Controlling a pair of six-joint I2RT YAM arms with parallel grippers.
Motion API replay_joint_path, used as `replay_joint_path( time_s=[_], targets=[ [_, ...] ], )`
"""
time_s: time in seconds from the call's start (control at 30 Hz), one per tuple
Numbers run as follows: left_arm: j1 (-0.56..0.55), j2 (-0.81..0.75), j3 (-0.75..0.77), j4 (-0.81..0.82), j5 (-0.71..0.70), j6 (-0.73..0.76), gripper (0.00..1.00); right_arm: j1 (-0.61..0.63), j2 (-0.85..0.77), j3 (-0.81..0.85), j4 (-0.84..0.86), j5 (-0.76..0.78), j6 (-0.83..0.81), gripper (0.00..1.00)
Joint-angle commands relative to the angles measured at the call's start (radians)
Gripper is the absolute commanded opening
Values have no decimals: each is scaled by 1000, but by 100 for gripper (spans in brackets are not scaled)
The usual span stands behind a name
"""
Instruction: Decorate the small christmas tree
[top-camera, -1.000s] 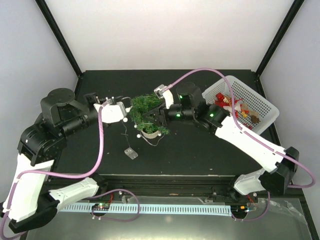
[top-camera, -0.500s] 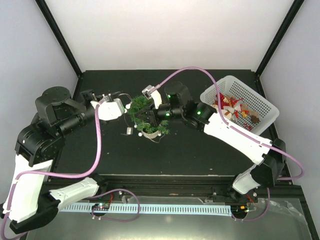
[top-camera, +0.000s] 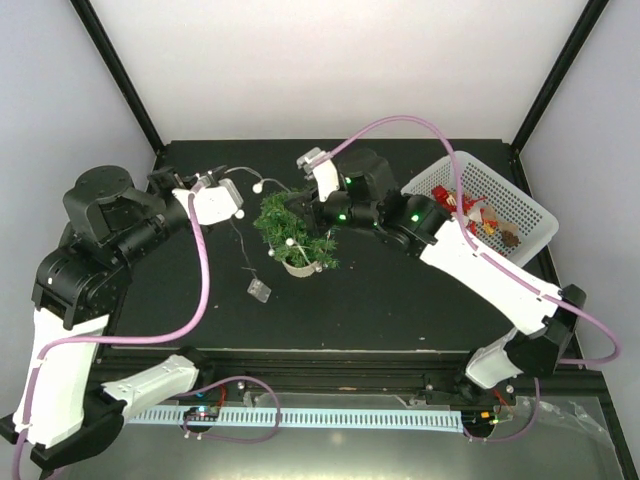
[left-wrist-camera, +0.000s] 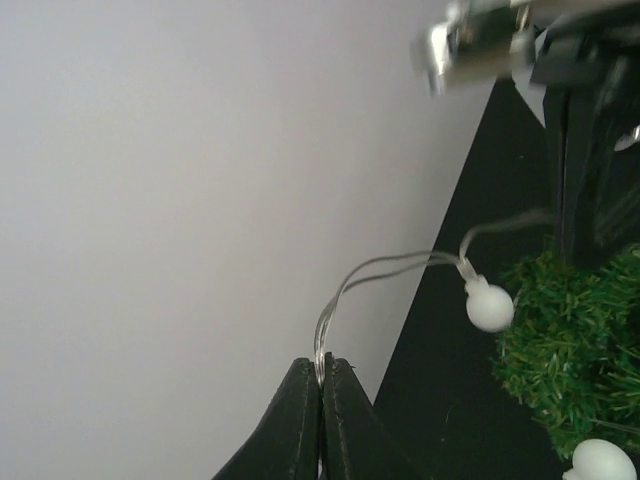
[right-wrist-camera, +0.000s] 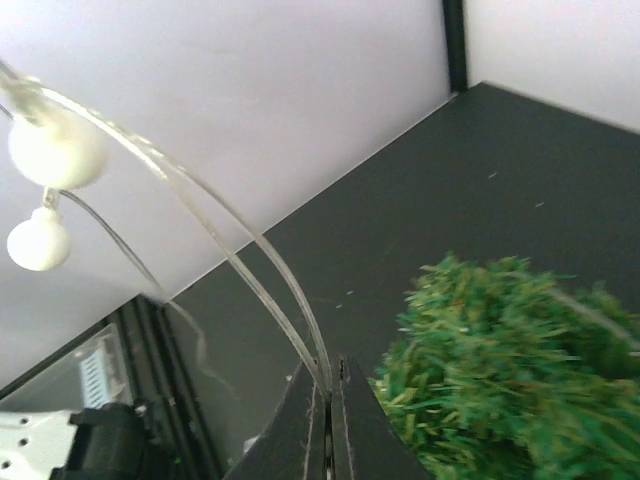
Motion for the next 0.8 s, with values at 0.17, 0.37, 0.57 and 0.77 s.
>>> replay_joint_path(
  time_s=[0.17,0.37,0.57,0.77],
  targets=[
    [50,3,-15,66,19,8,2,0,-51,126,-185,348,-126,1],
    [53,6,-29,64,53,-16,2,-7,-68,131,-218,468,-164,1],
    [53,11,-36,55,101,-51,2,-12,-122,66,-216,530,-148,1],
    [53,10,-39,50,119,-73,2,-12,-206,-41,-195,571,-119,1]
  ],
)
